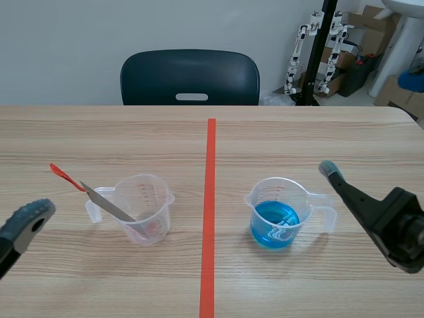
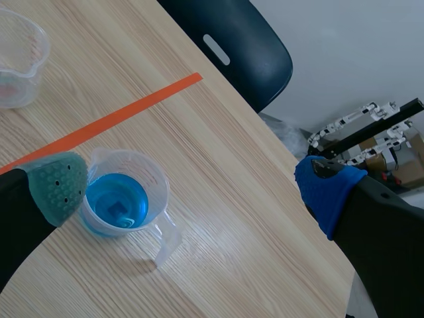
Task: Do the redox reaction experiment. lift the metal plate out of the left beaker
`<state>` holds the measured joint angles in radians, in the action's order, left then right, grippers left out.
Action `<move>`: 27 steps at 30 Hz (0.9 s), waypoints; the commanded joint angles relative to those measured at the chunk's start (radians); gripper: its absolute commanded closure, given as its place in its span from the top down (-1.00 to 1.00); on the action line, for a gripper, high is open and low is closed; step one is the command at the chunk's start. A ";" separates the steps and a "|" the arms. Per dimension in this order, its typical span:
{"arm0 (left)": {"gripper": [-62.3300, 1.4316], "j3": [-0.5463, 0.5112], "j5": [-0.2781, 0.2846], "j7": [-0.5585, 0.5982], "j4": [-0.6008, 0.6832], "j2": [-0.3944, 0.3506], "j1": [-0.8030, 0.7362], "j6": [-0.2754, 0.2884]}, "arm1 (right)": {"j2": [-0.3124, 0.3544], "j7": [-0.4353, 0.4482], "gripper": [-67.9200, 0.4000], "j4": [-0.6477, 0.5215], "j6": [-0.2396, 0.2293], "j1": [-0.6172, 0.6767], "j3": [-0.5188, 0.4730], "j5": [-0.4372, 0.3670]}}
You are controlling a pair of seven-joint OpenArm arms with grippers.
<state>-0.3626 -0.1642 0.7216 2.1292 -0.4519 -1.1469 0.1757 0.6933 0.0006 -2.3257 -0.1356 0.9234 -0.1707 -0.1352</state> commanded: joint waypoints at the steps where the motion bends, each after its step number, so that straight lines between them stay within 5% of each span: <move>1: 0.77 0.003 0.009 0.010 0.021 0.005 0.003 -0.005 | 0.013 0.005 1.00 -0.012 0.008 -0.009 -0.013 0.001; 22: 0.77 0.003 0.009 0.010 0.021 0.005 0.003 -0.005 | 0.013 0.016 1.00 -0.008 0.006 -0.012 -0.005 0.000; 27: 0.77 0.003 0.009 0.010 0.021 0.005 0.003 -0.005 | 0.013 0.012 1.00 0.044 -0.063 -0.072 0.037 -0.004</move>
<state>-0.3626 -0.1646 0.7212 2.1292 -0.4515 -1.1469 0.1761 0.6933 0.0021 -2.2974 -0.2047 0.8780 -0.1402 -0.1345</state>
